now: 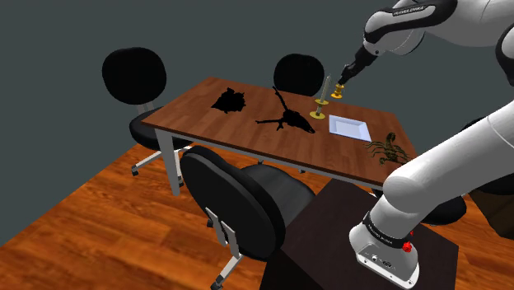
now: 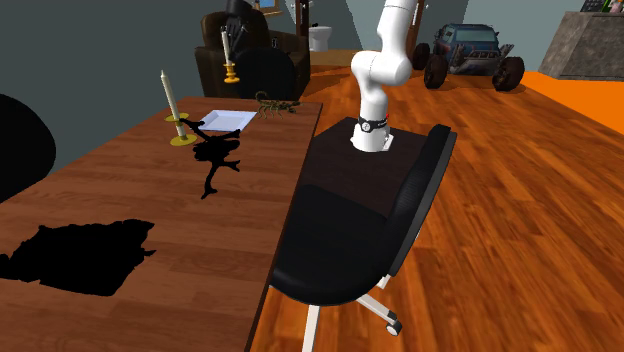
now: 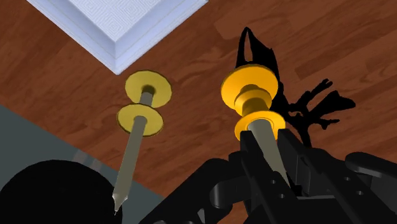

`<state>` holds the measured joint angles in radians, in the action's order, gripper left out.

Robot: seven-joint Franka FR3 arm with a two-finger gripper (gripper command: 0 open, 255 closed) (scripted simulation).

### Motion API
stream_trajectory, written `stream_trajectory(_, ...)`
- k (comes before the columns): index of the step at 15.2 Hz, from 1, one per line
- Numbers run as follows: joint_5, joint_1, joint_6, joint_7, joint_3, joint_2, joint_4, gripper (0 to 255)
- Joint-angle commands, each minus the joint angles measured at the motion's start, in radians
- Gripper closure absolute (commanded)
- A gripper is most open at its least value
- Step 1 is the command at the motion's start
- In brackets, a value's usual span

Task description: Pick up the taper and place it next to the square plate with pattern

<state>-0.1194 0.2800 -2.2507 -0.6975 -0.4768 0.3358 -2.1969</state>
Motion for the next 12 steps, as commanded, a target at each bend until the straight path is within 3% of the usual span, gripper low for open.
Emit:
stream_trajectory(1, -0.008, 0.011, 0.019, -0.055, -0.04, -0.004, 0.016, 255)
stream_trajectory(12, -0.135, 0.04, 0.146, -0.385, -0.296, -0.148, 0.199, 255)
